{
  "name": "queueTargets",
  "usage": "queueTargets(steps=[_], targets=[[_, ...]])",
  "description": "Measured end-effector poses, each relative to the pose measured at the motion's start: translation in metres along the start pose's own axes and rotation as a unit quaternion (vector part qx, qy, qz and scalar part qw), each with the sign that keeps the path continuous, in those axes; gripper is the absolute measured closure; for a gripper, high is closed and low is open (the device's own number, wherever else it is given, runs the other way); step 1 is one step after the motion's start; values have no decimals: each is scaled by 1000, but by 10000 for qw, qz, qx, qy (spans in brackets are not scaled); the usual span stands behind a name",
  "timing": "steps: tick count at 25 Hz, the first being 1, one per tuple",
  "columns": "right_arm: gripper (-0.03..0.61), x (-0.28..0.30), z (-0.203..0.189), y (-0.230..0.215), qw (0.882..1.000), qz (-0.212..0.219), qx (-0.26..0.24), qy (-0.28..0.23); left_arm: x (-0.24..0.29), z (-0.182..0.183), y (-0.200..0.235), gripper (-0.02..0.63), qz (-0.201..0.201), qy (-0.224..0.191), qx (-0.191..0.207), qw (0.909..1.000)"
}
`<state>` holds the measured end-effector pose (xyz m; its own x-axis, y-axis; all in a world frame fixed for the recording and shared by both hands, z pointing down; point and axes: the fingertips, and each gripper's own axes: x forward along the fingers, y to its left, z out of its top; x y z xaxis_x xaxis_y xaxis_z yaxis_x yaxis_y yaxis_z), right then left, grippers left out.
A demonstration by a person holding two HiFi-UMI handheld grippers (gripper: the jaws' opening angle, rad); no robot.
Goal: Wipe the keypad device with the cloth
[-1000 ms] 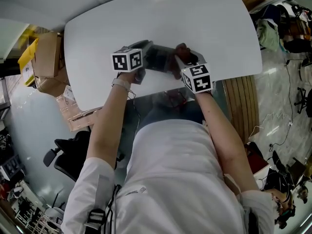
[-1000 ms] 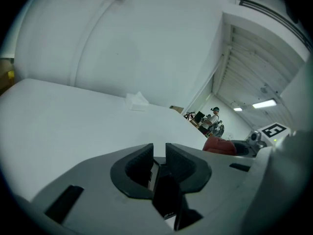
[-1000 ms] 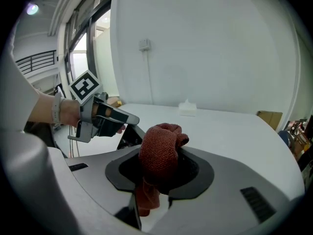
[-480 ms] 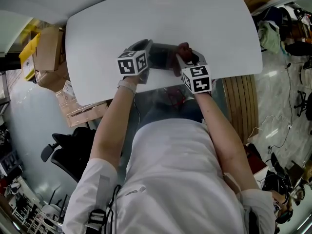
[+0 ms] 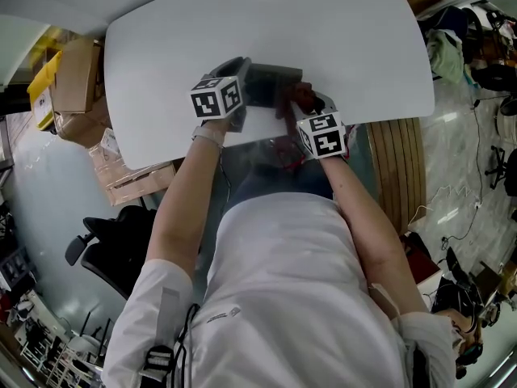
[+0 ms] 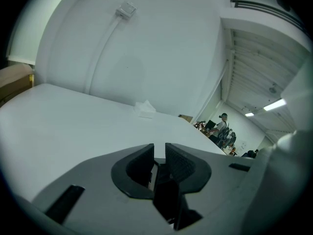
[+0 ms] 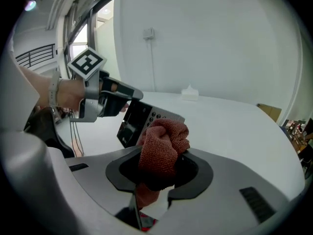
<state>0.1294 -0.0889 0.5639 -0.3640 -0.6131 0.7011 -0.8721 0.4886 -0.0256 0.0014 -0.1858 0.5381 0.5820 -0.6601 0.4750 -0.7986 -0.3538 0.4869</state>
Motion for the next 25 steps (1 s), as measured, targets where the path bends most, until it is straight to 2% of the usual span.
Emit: queueTargets(steps=[7,15,20,25], targets=[[449,8,-45,15,9983,208,208,509,0,0,1,537,-27,-58,-24,10000],[451,10,-55,20,9967,248,242,732,-1,1,3,537,-39,-128,-42,9999],[462,-7,-17,5,9991,-20,386,183,-1,-1,4,537,43,-191,-106,9998],[465,-17,41,-3,9987,11,424,-275,-2,-2,4,537,76,-258,-232,9994]])
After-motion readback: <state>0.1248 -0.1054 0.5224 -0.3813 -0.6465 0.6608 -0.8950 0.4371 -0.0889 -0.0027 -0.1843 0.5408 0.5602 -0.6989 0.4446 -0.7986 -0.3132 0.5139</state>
